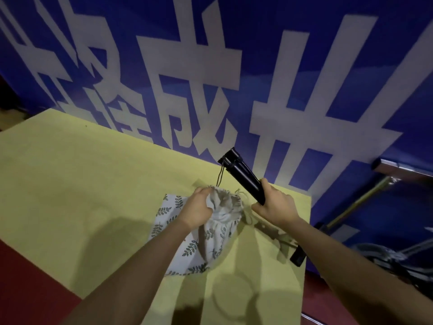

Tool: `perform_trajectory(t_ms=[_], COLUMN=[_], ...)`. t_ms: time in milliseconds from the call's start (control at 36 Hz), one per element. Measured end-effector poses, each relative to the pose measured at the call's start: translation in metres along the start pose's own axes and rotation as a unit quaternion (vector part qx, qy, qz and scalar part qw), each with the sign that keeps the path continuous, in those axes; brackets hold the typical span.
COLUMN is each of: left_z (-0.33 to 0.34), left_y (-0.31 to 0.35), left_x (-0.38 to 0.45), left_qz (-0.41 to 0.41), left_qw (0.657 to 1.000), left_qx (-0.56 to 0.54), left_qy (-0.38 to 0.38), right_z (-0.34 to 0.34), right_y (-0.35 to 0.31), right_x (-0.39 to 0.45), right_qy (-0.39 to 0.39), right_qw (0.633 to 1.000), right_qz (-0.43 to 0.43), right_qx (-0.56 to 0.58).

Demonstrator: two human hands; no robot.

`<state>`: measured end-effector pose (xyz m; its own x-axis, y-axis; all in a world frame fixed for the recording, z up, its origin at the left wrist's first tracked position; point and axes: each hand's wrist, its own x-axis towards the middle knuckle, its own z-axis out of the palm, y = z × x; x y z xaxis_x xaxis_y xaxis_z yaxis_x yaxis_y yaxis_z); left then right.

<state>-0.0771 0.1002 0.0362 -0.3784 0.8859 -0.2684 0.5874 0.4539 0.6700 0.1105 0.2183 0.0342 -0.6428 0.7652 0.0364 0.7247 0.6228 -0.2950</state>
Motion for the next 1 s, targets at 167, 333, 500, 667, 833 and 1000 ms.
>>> perform_trajectory(t_ms=[167,333,500,667,833,1000], left_z=[-0.004,-0.02,-0.033,-0.027,-0.02,-0.011], left_y=[0.006,0.015,0.019,0.026,0.032,0.041], left_x=[-0.015,-0.024,-0.037,-0.047,-0.053,-0.058], left_qz=[0.018,0.035,0.072,0.098,0.134,0.163], left_qw=[1.0,0.999,0.997,0.989,0.974,0.946], left_qx=[0.008,0.019,0.04,0.108,0.181,0.281], left_qy=[-0.006,0.007,-0.015,-0.031,-0.023,0.016], right_z=[-0.026,-0.039,-0.029,-0.027,-0.031,-0.049], right_y=[-0.011,-0.018,-0.021,-0.038,-0.056,-0.075], right_x=[-0.023,-0.048,-0.062,-0.062,-0.055,-0.047], right_qy=[0.067,0.041,-0.034,-0.052,-0.041,0.022], right_qw=[0.997,0.998,0.989,0.968,0.931,0.888], right_qz=[0.01,-0.023,-0.054,-0.098,-0.155,-0.246], right_qx=[0.037,-0.044,-0.131,-0.224,-0.327,-0.388])
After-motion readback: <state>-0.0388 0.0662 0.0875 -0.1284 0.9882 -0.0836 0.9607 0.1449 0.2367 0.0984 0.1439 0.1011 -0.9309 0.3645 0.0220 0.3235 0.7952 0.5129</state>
